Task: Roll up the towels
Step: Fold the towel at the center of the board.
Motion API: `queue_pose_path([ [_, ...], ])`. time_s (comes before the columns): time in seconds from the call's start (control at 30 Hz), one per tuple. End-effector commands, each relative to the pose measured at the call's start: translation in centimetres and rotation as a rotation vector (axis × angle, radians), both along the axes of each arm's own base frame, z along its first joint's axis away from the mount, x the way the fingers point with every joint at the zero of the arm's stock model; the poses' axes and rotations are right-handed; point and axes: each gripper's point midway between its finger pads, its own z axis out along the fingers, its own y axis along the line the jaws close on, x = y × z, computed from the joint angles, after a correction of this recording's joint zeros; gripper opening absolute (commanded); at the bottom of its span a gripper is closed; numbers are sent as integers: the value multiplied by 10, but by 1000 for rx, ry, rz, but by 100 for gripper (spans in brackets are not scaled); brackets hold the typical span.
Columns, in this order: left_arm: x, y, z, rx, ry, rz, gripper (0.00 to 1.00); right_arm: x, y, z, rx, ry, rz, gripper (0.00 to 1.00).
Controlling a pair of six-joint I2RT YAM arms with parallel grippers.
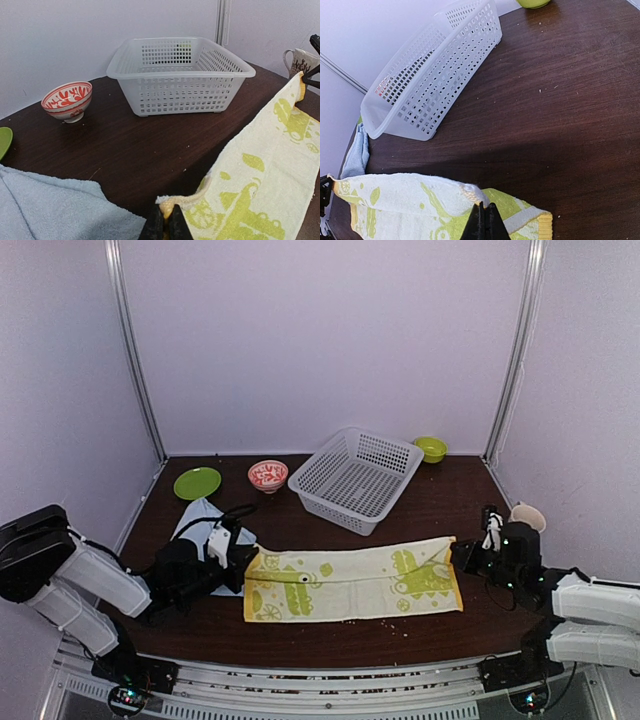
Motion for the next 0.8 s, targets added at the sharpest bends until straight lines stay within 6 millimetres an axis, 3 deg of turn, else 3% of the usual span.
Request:
queue_pose_path([
  [0.0,-12,-4,12,-63,-18,-52,0,-11,-1,-8,16,33,12,0],
  [0.27,-31,-8,1,-53,33,-114,0,-30,-1,-23,54,115,22,0],
  [0.43,-47,-16,-6,-48,65,-188,12,-44,-1,-36,58,185,30,0],
  [0.53,-54,-16,-9,-49,81,-202,21,-51,4,-31,81,186,57,16],
  [0.63,-59,-10,-8,-57,86,-186,29,-57,5,-23,92,182,72,44],
  [0.77,-67,-3,-10,-33,102,-170,35,-68,7,-10,103,173,104,60],
])
